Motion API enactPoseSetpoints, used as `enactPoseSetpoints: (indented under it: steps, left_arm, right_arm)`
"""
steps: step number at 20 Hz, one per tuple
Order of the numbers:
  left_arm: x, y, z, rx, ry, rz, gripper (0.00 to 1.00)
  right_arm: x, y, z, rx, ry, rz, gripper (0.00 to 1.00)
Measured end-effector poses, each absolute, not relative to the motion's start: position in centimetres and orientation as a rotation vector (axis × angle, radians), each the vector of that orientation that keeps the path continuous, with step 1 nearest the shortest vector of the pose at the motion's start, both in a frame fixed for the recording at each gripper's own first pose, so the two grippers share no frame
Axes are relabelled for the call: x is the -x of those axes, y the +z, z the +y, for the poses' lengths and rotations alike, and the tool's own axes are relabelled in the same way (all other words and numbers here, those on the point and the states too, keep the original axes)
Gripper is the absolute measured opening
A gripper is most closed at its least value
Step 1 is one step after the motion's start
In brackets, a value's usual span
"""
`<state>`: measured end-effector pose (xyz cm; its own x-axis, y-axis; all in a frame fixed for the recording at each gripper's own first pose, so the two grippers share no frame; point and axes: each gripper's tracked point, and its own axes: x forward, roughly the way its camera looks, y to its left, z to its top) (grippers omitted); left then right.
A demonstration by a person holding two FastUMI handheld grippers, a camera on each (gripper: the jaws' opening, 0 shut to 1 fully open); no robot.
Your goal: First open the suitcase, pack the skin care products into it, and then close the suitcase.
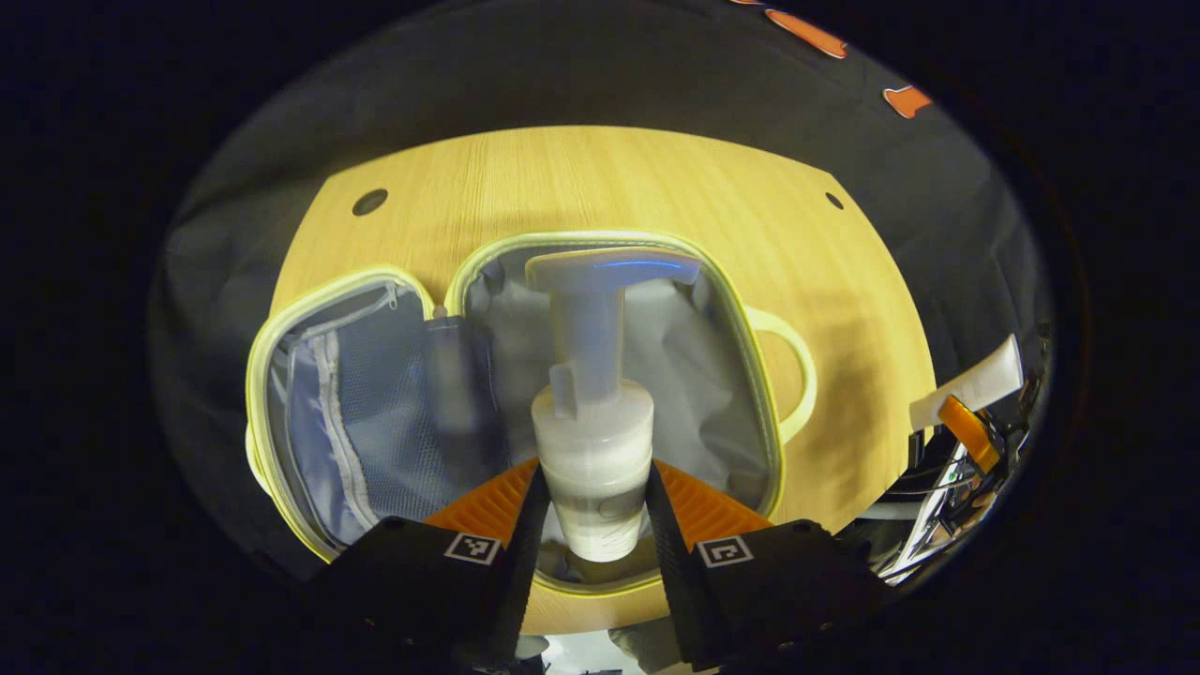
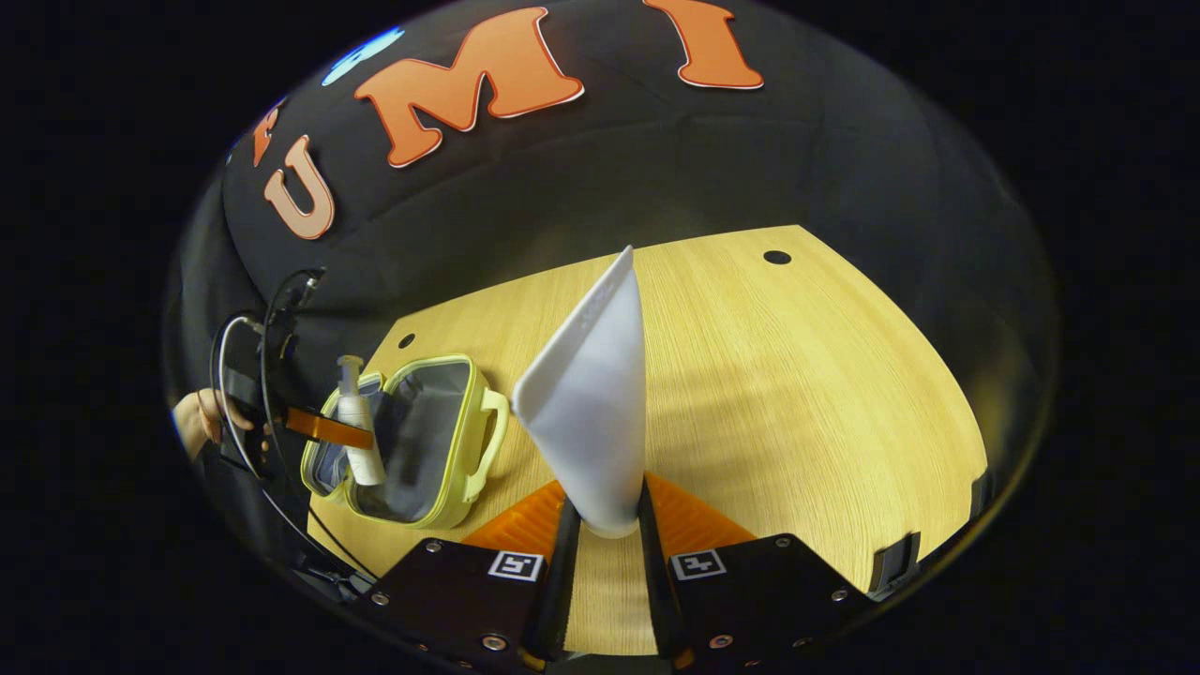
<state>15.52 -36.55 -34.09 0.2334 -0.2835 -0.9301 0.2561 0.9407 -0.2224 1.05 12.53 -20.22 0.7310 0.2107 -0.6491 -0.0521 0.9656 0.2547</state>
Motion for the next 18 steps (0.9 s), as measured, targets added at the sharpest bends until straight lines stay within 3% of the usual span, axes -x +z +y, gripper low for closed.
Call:
enactPoseSetpoints:
  steps: [1, 2, 13, 16, 18]
  left_arm:
    - [-15.4, -34.9, -36.6, 0.026, -0.377, 1.311, 0.61]
    - [-15.3, -35.6, -36.6, 0.026, -0.379, 1.337, 0.61]
    - [-16.4, -38.4, -36.8, 0.037, -0.380, 1.375, 0.65]
    - [-16.8, -37.0, -37.7, 0.049, -0.387, 1.317, 1.00]
    - [-17.4, -35.3, -37.6, 0.034, -0.377, 1.226, 0.99]
  right_arm:
    - [-0.9, -20.3, 12.5, -0.226, 0.142, 0.745, 0.31]
    - [-0.6, -20.5, 12.6, -0.223, 0.138, 0.753, 0.36]
    - [-0.3, -20.2, 13.3, -0.220, 0.132, 0.770, 0.36]
    - [-0.3, -19.5, 14.2, -0.213, 0.151, 0.770, 0.36]
    - [-0.5, -18.5, 15.0, -0.200, 0.174, 0.770, 0.36]
